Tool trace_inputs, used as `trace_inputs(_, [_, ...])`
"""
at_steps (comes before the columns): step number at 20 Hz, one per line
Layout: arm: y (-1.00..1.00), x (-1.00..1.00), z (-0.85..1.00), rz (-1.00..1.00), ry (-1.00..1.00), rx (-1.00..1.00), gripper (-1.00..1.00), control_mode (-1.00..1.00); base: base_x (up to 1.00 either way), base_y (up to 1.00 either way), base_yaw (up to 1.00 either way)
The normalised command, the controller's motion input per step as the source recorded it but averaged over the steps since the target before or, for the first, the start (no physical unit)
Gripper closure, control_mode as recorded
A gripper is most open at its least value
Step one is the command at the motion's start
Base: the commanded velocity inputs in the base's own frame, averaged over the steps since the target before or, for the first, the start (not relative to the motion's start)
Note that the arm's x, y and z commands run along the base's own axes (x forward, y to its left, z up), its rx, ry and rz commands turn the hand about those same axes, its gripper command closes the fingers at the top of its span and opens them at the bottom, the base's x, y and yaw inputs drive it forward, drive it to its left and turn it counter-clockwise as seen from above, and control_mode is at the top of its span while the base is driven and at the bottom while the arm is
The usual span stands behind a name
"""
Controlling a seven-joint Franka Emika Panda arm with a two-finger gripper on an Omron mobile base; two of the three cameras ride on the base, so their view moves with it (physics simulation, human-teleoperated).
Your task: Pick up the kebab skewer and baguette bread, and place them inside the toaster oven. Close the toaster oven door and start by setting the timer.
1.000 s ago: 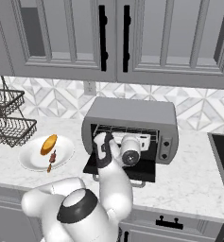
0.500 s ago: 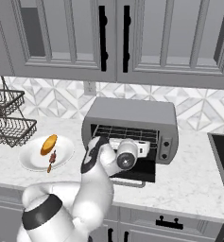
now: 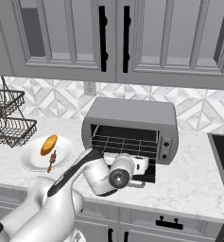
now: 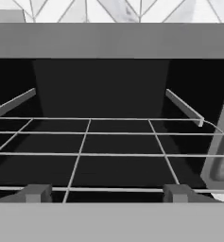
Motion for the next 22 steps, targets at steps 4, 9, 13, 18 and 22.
trace_inputs(4, [0.0, -0.79, -0.55, 0.0, 0.08, 0.0, -1.0, -1.0, 0.0, 0.0, 0.0])
trace_inputs(9, [-0.03, -0.32, 0.06, 0.0, 0.08, 0.0, -1.0, -1.0, 0.0, 0.0, 0.0])
trace_inputs(13, [-0.1, -0.43, 0.92, 0.05, 0.02, 0.01, -1.0, -1.0, 0.0, 0.0, 0.0])
trace_inputs(18, [0.0, -0.2, 1.0, 0.06, 0.26, 0.07, -1.0, -1.0, 0.0, 0.0, 0.0])
trace_inputs(22, [0.19, 0.01, 1.0, 0.09, 0.51, 0.06, -1.0, -1.0, 0.0, 0.0, 0.0])
